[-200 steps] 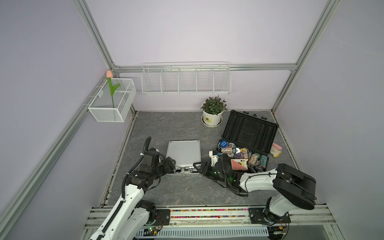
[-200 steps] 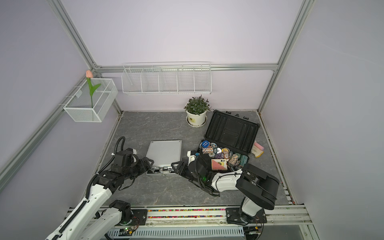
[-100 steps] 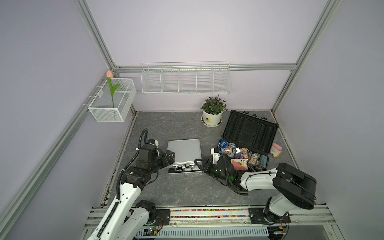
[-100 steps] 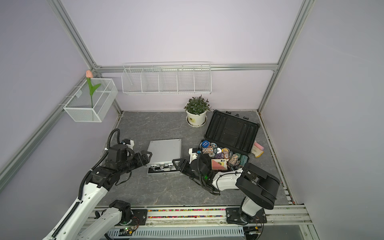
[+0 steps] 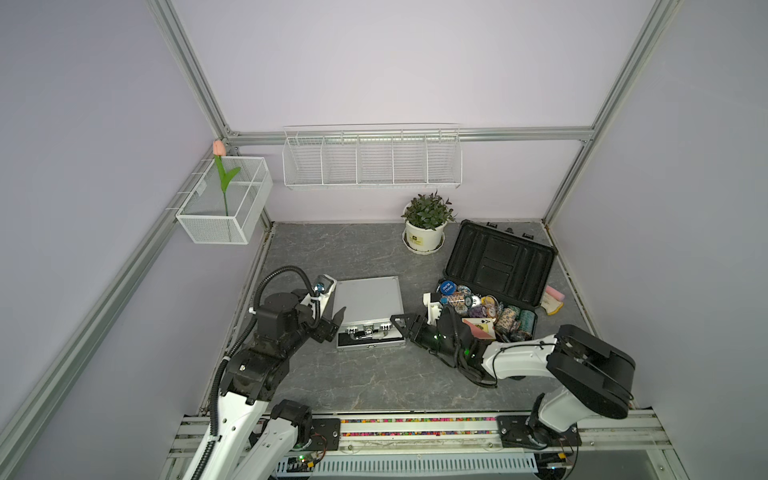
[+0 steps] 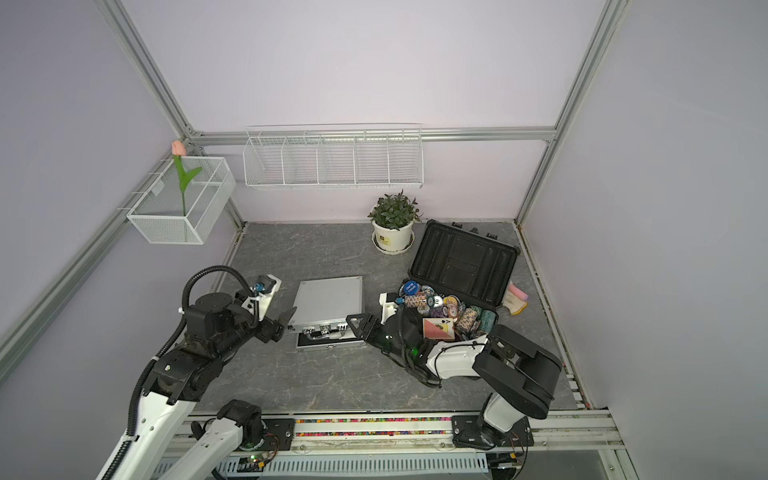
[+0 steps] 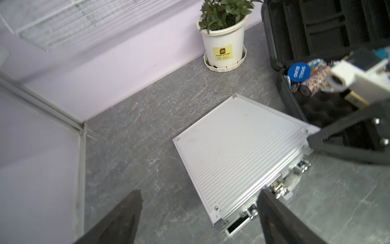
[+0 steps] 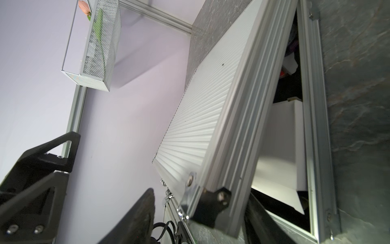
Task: Open the poker set cases
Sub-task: Open the case lid on the poker set case.
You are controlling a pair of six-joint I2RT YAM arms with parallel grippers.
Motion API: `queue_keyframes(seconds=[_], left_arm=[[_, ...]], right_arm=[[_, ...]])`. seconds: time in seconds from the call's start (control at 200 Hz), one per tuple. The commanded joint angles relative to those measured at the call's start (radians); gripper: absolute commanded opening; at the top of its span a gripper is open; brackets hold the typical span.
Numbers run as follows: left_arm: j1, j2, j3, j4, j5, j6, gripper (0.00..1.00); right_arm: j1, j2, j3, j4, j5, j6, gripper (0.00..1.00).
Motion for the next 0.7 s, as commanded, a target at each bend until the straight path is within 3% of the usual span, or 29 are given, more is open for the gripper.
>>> queue_keyframes(seconds=[0.0, 0.095, 0.17, 0.41, 0.695], left_arm=[[-0.047, -0.014, -0.064, -0.037, -0.003, 0.468, 0.88], [-0.089, -0.021, -0.123, -0.088, -0.022, 0.7, 0.88], [-0.091, -0.031, -0.18, -0.045, -0.05, 0.788, 0.88], [-0.092, -0.09, -0.367, 0.243, -0.058, 0.864, 0.88], [-0.097, 0.002, -0.398, 0.402, -0.057, 0.88, 0.84]], right_arm=[[-0.015, -0.048, -0.013, 0.05, -0.008, -0.004, 0.65], [-0.024, -0.054, -0.018, 0.046, -0.018, -0.012, 0.65], [-0.035, -0.055, -0.02, 0.052, -0.029, -0.014, 0.65], [-0.057, -0.048, -0.02, 0.078, -0.058, -0.008, 0.65], [-0.068, -0.018, -0.029, 0.123, -0.071, 0.023, 0.65]])
